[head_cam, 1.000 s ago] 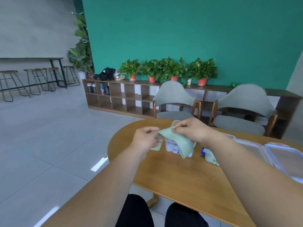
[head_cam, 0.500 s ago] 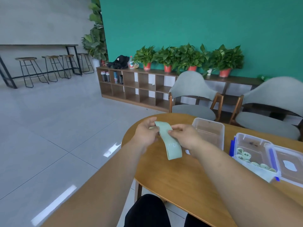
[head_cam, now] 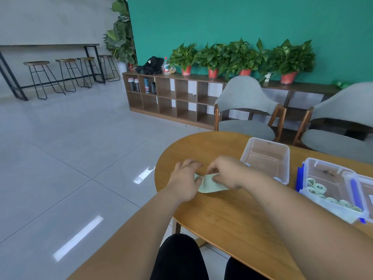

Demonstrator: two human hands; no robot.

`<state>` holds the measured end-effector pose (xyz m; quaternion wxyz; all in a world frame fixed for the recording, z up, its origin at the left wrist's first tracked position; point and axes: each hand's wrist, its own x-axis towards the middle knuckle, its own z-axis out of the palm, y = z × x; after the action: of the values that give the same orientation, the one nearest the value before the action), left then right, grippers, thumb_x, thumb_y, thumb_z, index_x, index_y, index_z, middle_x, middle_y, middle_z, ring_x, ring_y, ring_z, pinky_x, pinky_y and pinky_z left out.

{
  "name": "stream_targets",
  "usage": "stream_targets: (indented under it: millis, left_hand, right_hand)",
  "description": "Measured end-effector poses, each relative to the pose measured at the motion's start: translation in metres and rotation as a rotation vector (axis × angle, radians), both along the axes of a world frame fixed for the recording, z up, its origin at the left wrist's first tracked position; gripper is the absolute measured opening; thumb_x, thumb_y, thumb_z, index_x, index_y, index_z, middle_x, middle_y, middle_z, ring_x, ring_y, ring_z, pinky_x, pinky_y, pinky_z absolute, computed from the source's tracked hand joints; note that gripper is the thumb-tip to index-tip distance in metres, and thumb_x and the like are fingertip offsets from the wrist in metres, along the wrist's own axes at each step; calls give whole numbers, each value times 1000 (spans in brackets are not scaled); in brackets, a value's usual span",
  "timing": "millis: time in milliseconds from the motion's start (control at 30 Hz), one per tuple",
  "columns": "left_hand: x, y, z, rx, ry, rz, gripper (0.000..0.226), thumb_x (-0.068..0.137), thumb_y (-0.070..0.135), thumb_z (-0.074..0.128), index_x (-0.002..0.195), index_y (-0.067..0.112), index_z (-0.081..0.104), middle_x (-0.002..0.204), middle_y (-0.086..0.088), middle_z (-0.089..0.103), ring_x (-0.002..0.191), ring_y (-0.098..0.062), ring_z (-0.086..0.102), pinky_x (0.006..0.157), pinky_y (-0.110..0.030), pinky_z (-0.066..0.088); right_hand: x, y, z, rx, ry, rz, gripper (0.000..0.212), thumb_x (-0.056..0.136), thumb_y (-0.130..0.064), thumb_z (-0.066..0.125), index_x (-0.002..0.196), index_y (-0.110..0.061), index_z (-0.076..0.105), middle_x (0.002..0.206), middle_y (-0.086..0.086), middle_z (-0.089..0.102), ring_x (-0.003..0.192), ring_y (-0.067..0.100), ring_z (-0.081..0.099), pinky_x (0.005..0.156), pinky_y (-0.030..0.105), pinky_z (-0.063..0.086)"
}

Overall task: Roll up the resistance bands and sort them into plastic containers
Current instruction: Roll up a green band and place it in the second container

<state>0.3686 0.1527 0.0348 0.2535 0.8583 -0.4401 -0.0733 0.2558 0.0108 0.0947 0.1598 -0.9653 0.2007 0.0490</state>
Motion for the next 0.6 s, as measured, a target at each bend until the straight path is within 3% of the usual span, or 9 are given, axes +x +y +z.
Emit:
stream_targets:
  millis: [100,167,233,333,433,500,533,600]
  left_hand:
    - [4,-1,14,-79,155,-115,18,104,24,58,115,26,73,119,8,69,115,-17,61,103,-40,51]
    - [6,-1,23,-128,276,-119,14,102,23,64,101,26,77,103,9,76,100,-13,69,97,-42,57]
    - [4,1,33,-185,405,-154,12,102,21,68,102,19,80,99,4,80,93,-13,74,95,-36,60]
    - [-1,3,47,-244,606,-207,18,103,20,68,107,5,78,97,-8,80,81,-14,74,78,-24,61]
    - [1,3,48,-237,814,-206,20,105,20,66,108,3,75,92,-11,77,79,-19,73,78,-29,61]
    - [6,2,40,-216,886,-147,21,105,21,65,110,3,74,92,-12,75,79,-21,73,81,-35,63]
    - [8,1,33,-205,888,-80,21,105,22,65,110,3,73,91,-12,75,78,-21,74,83,-37,65]
    - [11,0,15,-172,856,94,19,105,20,64,107,3,72,90,-11,75,78,-22,75,83,-40,66]
  right_hand:
    - [4,-6,27,-90,33,118,26,96,-21,71,118,-33,75,107,-11,65,103,15,62,89,33,54]
    - [7,-12,40,-153,45,124,22,95,-23,69,112,-35,75,109,-12,67,105,15,63,90,35,55]
    - [9,-15,53,-229,89,140,22,95,-24,64,108,-38,74,111,-14,68,104,15,63,84,34,54]
    - [14,-17,68,-285,80,152,16,92,-29,62,95,-36,76,99,-18,72,94,10,63,77,30,47]
    - [26,-18,72,-316,35,189,13,88,-36,66,76,-38,71,85,-22,71,87,3,61,101,35,45]
    - [36,-18,65,-376,1,219,7,88,-38,67,87,-43,72,90,-25,64,100,6,55,120,43,30]
    - [40,-16,58,-433,-23,212,14,90,-37,67,100,-45,73,97,-24,60,110,10,50,124,46,23]
    - [45,-13,38,-532,-65,184,33,94,-30,64,124,-45,69,117,-12,59,125,20,45,123,46,25]
